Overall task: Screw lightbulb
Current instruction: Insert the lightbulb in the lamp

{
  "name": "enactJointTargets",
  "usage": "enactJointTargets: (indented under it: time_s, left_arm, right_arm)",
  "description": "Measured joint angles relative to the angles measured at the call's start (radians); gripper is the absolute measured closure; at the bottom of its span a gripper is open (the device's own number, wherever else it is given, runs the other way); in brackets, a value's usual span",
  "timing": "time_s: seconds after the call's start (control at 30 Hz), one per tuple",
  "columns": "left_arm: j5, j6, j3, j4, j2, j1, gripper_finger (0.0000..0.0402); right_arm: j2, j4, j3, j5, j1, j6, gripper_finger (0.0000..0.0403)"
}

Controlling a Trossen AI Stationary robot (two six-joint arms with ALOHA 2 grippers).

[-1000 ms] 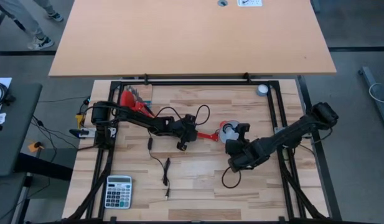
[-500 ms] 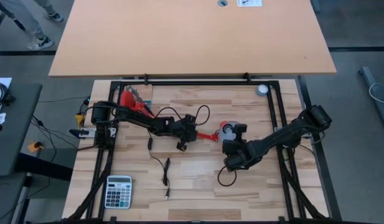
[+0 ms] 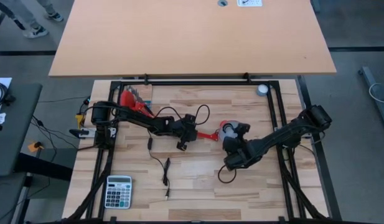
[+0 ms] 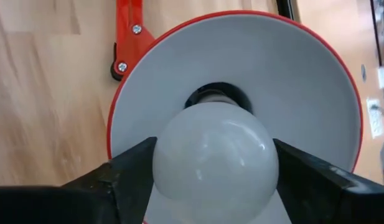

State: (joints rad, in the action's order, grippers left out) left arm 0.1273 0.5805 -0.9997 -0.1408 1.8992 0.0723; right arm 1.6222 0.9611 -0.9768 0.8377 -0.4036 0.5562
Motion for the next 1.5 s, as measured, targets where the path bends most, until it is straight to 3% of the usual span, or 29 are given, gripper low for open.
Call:
enactJointTargets:
  time_s: [0.33,1.03,1.23,1.37,1.5]
  left_arm:
    - [-0.015,0.003,0.000,0.000,0.000,0.000,0.0320]
    - [-0.019,0.007,0.000,0.000,0.000,0.000,0.0320]
    - [-0.024,0.005,0.000,0.001,0.000,0.000,0.0320]
    - [-0.032,0.004,0.000,-0.002,0.000,-0.002,0.0320]
    - [-0.032,0.002,0.000,-0.002,0.000,-0.002,0.0320]
  right_arm:
    - [0.000,-0.004,0.000,0.000,0.000,0.264,0.0107]
    - [0.000,0.000,-0.001,-0.031,0.016,1.071,0.0106]
    - [0.002,0.027,-0.021,-0.037,0.022,1.101,0.0071]
    - [0.002,0.157,-0.075,-0.036,0.021,1.098,0.0039]
    - [0.002,0.259,-0.136,-0.030,0.020,0.991,0.0023]
